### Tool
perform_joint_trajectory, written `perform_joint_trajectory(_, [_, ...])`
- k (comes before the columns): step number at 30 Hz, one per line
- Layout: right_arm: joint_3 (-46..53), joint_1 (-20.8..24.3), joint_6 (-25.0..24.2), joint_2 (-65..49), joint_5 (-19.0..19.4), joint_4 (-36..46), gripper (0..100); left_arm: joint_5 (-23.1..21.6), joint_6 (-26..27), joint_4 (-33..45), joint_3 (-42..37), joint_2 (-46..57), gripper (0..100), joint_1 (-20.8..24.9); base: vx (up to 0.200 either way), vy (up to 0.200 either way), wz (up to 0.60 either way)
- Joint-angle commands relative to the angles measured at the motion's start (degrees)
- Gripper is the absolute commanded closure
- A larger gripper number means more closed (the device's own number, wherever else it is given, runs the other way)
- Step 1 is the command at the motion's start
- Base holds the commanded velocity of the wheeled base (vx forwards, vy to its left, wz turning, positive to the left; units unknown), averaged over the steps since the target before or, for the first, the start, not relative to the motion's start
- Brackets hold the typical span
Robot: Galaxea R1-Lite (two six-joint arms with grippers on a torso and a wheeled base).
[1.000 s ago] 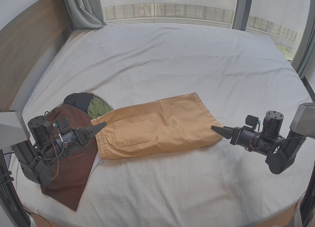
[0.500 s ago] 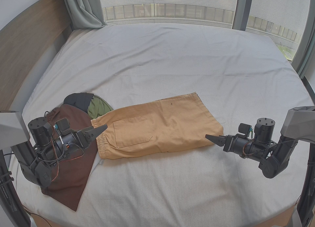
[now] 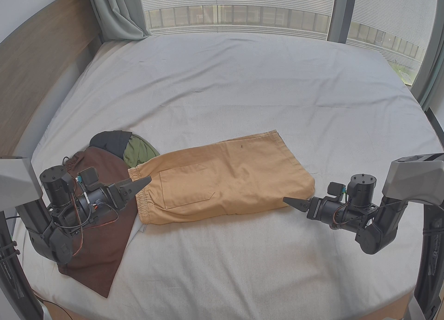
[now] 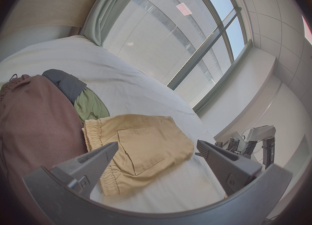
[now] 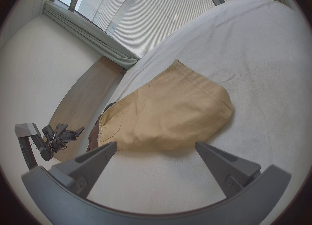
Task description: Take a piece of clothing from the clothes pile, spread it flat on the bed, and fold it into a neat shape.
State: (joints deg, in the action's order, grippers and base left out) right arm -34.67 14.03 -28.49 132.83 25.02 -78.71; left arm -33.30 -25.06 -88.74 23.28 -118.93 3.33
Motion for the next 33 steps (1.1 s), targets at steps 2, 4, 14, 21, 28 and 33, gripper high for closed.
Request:
perform_joint_trajectory(2, [-0.57, -0.06, -0.08, 2.79, -0.05, -0.04, 0, -0.01, -0.07, -0.03, 0.09, -0.16, 0, -0.16, 0.000, 0.000, 0.00])
perform_joint_trajectory(4, [-0.66, 0.03, -0.08, 3.14, -0.05, -0.04, 0, -0.01, -0.07, -0.03, 0.09, -0.16, 0, -0.25, 0.000, 0.000, 0.00])
perform_joint_trajectory(14, [-2.86, 0.12, -0.16, 5.42, -0.41, -0.04, 0, -0.01, -0.16, -0.03, 0.18, -0.16, 0, -0.34, 0.000, 0.000, 0.00])
perform_joint_trajectory(21, [-6.29, 2.40, -2.54, 8.24, -2.16, -0.30, 0, -0.01, -0.16, -0.03, 0.18, -0.16, 0, -0.34, 0.000, 0.000, 0.00])
perform_joint_trajectory(28, [-10.68, 4.78, -9.57, 12.10, -3.66, -7.15, 0, -0.09, -0.25, -0.03, 0.18, -0.25, 0, -0.34, 0.000, 0.000, 0.00])
perform_joint_trajectory(33, [-12.88, 5.39, -11.50, 12.98, -4.19, -7.95, 0, -0.09, -0.34, -0.03, 0.18, -0.25, 0, -0.34, 0.000, 0.000, 0.00])
